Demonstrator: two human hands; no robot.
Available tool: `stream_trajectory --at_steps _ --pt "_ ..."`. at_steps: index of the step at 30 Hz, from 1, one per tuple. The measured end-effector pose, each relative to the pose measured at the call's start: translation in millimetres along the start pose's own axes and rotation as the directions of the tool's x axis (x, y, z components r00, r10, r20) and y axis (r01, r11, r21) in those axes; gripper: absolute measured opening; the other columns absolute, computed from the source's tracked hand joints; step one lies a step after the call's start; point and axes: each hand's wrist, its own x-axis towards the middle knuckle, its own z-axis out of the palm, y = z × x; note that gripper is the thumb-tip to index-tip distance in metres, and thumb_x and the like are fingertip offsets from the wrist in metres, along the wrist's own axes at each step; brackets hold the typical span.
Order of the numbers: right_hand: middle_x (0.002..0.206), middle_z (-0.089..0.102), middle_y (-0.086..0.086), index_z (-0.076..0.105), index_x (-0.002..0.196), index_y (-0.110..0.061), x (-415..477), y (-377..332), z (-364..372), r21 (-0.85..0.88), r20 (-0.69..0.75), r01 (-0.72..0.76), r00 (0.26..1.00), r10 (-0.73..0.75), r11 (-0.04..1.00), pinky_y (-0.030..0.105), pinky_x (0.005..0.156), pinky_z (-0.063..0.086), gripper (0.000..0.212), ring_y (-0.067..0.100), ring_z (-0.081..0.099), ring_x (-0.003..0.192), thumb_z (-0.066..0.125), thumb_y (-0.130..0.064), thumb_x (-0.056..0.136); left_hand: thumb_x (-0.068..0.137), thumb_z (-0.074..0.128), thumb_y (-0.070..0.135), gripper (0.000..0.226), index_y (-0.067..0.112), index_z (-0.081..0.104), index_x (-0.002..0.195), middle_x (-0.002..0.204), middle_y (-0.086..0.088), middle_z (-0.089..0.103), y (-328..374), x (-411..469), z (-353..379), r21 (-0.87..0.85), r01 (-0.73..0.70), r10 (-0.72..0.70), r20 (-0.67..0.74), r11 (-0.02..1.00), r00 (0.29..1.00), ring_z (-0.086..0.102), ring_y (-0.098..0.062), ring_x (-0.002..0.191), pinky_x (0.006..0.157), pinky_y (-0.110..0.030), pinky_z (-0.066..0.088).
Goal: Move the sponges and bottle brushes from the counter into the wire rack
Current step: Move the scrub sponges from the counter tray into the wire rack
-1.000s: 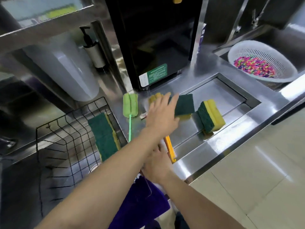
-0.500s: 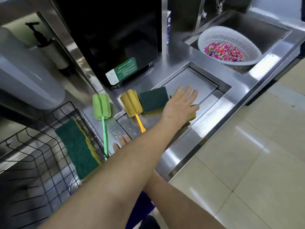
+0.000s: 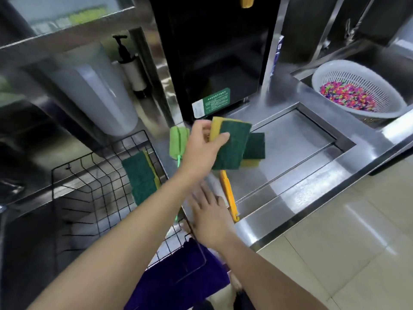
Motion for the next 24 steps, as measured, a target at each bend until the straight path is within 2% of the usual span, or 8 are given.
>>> stream_trajectory --at_steps 2,5,8,10,12,15,20,24 --pt "0.135 0.050 0.018 0.051 0.128 -0.009 -0.4 0.1 -2.4 -0.048 0.023 0.023 1.000 -0.022 0.999 0.043 0.080 0.049 0.066 0.033 0.043 0.125 0.046 -0.051 0.078 0.088 0.062 0.020 0.014 0.017 0.052 0.097 0.092 0.004 0.061 -4.9 -9.2 -33.4 -0.212 0.135 -0.162 -0.112 0.968 0.980 0.061 -0.010 0.085 0.071 -0.014 0.052" --pt "0.145 0.037 0.019 0.037 0.138 -0.007 -0.6 -0.3 0.1 -0.073 0.044 0.016 0.999 -0.013 0.997 0.048 0.090 0.045 0.073 0.034 0.030 0.134 0.057 -0.047 0.079 0.085 0.065 0.028 0.018 0.017 0.057 0.097 0.109 -0.007 0.065 -24.1 -26.5 -81.0 -0.358 0.252 -0.347 -0.228 0.899 0.910 0.064 -0.025 0.102 0.092 -0.048 0.052" --pt "0.155 -0.003 0.012 0.010 0.148 -0.011 -0.7 -0.1 -2.3 -0.108 0.104 0.051 0.994 -0.040 0.993 0.050 0.107 0.025 0.072 0.029 -0.002 0.141 0.040 -0.046 0.093 0.088 0.061 0.024 0.019 0.012 0.056 0.102 0.096 -0.005 0.064 -43.9 -53.4 -114.3 -0.442 0.311 -0.460 -0.283 0.841 0.842 0.064 -0.023 0.088 0.075 -0.042 0.056" --pt "0.148 -0.018 0.005 -0.002 0.148 -0.014 -1.7 0.2 -2.6 -0.130 0.116 0.061 0.992 -0.046 0.990 0.048 0.109 0.018 0.070 0.027 -0.011 0.141 0.026 -0.049 0.095 0.089 0.058 0.023 0.023 0.009 0.056 0.108 0.097 -0.006 0.062 -56.3 -72.3 -127.7 -0.433 0.348 -0.500 -0.309 0.832 0.809 0.060 -0.024 0.088 0.076 -0.042 0.054" --pt "0.153 -0.003 0.010 0.009 0.148 -0.013 -1.6 -1.8 -2.9 -0.143 0.095 0.037 0.995 -0.024 0.989 0.047 0.104 0.028 0.071 0.029 0.002 0.141 0.014 -0.054 0.090 0.091 0.056 0.021 0.019 0.007 0.057 0.105 0.094 -0.007 0.060 -68.6 -90.0 -135.4 -0.423 0.392 -0.538 -0.316 0.817 0.781 0.058 -0.024 0.086 0.079 -0.044 0.051" --pt "0.146 0.034 0.017 0.037 0.139 -0.009 0.7 1.1 4.3 -0.136 0.035 0.031 0.999 -0.027 0.990 0.049 0.085 0.049 0.067 0.034 0.032 0.133 0.050 -0.047 0.086 0.091 0.054 0.017 0.011 0.009 0.058 0.098 0.092 -0.008 0.059 -83.8 -111.8 -139.1 -0.361 0.493 -0.597 -0.285 0.792 0.750 0.057 -0.023 0.079 0.068 -0.037 0.047" --pt "0.139 0.045 0.019 0.046 0.134 -0.007 -0.1 -0.9 1.7 -0.160 0.000 0.036 0.999 -0.037 0.987 0.046 0.077 0.050 0.066 0.035 0.040 0.128 0.035 -0.051 0.086 0.092 0.050 0.008 0.020 0.012 0.065 0.105 0.092 -0.006 0.068 -90.3 -129.8 -143.8 -0.248 0.577 -0.622 -0.183 0.778 0.761 0.063 -0.018 0.080 0.068 -0.029 0.048" --pt "0.139 0.044 0.020 0.045 0.134 -0.006 -0.4 1.4 6.4 -0.160 0.002 0.051 0.999 -0.051 0.986 0.047 0.077 0.050 0.064 0.036 0.039 0.128 0.052 -0.044 0.083 0.097 0.046 0.011 0.021 0.012 0.062 0.110 0.101 -0.009 0.069 -93.8 -133.3 -143.2 -0.187 0.625 -0.651 -0.157 0.758 0.742 0.063 -0.021 0.089 0.082 -0.034 0.048"
